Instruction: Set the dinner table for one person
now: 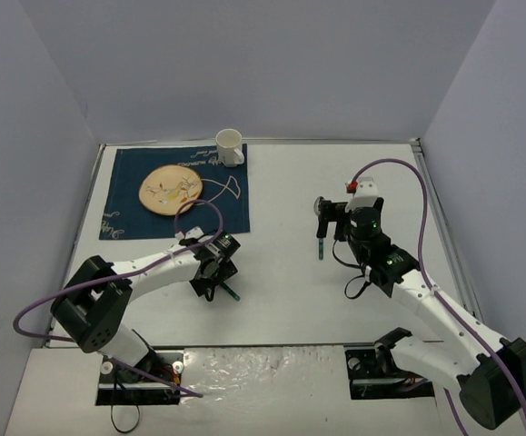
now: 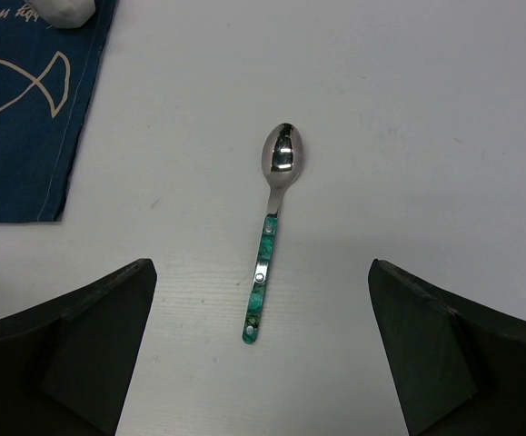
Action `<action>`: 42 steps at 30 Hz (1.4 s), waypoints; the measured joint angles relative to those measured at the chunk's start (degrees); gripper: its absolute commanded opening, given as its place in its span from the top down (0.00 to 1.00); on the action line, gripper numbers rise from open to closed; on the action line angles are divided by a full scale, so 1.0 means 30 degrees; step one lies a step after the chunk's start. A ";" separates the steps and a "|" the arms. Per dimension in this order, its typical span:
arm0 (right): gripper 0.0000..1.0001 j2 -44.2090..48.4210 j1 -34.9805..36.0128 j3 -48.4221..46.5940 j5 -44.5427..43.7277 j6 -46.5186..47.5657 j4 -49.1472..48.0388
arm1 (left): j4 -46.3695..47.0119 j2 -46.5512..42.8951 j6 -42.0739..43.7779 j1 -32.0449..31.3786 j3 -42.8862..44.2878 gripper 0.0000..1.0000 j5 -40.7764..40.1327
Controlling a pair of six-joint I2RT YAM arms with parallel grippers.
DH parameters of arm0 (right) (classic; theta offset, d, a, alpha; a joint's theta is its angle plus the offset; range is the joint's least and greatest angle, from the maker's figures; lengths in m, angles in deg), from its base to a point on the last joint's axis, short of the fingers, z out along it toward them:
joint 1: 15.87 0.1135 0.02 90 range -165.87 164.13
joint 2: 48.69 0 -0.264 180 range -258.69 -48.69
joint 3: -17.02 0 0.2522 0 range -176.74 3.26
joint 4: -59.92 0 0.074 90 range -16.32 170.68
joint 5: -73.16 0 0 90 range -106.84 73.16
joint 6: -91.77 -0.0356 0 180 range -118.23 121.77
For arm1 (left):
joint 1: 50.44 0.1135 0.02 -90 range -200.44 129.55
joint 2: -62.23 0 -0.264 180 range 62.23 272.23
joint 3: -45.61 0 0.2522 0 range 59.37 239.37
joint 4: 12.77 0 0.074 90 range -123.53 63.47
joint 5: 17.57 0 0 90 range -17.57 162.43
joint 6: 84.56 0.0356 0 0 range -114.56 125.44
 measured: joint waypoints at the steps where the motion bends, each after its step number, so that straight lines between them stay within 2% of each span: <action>1: 0.00 0.0212 0.0000 0.0134 0.0005 0.0010 0.0088 | -0.0035 0.0131 -0.0056 -0.0005 0.0085 0.48 -0.0090; 6: 0.00 0.0756 -0.0011 0.0438 0.0013 0.0066 0.0304 | -0.0201 0.0581 -0.0203 -0.0038 0.0359 0.76 -0.0437; 7: 0.00 0.0820 -0.0015 0.0463 0.0016 0.0085 0.0336 | -0.0179 0.0614 -0.0254 -0.0041 0.0357 0.84 -0.0505; 11: 0.00 0.0994 -0.0015 0.0488 0.0142 0.0169 0.0350 | 0.0149 0.0582 -0.0603 -0.0057 0.0183 1.00 -0.0717; 17: 0.00 0.1016 -0.0015 0.0488 0.0573 0.0239 0.0348 | 0.0068 0.0041 -0.0472 -0.0150 -0.0172 1.00 -0.1229; 22: 0.00 0.1067 -0.0015 0.0488 0.1211 0.0151 0.0333 | -0.2729 -0.1457 0.1668 0.0433 0.0083 1.00 -0.2883; 27: 0.00 0.1223 -0.0015 0.0488 0.1751 0.0054 0.0333 | -0.3272 -0.3513 0.6897 0.4599 0.2469 1.00 -0.3796; 31: 0.00 0.1522 -0.0029 0.0488 0.2192 0.0080 0.0326 | -0.1668 -0.3961 1.2754 0.9074 0.4010 1.00 -0.2471; 36: 0.00 0.1862 -0.0029 0.0488 0.3207 0.0350 0.0312 | -0.0566 -0.0363 1.9424 1.4202 0.7747 1.00 0.0031; 42: 0.00 0.1978 -0.0090 0.0488 0.3900 0.0693 0.0345 | 0.0178 0.5424 2.4764 1.6513 1.2730 1.00 0.2272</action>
